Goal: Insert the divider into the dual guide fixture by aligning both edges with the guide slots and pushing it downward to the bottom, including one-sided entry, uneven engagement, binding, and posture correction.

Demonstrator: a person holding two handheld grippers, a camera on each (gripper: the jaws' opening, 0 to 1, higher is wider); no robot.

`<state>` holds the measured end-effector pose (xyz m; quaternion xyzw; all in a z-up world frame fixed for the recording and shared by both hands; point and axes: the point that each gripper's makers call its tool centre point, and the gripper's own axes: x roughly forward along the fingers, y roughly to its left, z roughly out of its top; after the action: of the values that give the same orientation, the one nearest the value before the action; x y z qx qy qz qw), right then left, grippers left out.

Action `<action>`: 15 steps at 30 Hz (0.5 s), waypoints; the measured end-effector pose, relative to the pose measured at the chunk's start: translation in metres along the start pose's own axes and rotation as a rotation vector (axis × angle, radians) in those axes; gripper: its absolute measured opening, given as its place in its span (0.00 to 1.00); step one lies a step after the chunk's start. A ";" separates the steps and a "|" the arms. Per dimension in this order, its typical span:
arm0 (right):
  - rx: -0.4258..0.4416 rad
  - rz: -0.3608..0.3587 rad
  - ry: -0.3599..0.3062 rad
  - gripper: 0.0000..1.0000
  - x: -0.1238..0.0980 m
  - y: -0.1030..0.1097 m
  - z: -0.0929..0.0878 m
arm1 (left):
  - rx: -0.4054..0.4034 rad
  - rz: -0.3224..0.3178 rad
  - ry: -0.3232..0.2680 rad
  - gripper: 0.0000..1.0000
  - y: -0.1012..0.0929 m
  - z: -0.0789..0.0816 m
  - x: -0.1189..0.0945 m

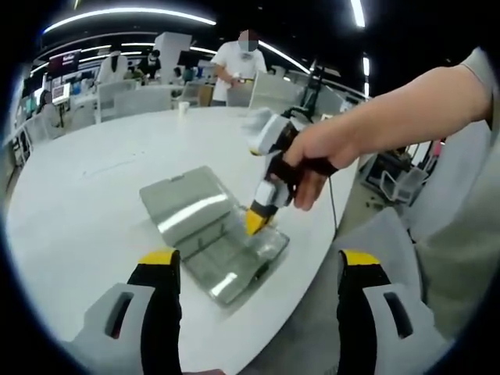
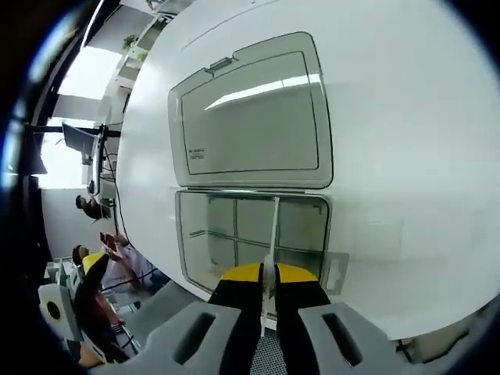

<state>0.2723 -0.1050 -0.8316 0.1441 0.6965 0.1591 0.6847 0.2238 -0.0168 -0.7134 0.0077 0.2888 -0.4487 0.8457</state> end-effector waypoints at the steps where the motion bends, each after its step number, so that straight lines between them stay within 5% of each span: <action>1: 0.000 -0.002 0.001 0.00 0.000 0.000 0.000 | 0.000 0.000 0.000 0.81 0.000 0.000 0.000; 15: -0.137 -0.134 0.041 0.00 0.000 0.003 -0.002 | -0.002 0.003 -0.004 0.81 0.000 0.000 -0.002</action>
<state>0.2700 -0.1019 -0.8305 0.0466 0.7060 0.1630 0.6877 0.2232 -0.0156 -0.7123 0.0064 0.2877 -0.4470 0.8470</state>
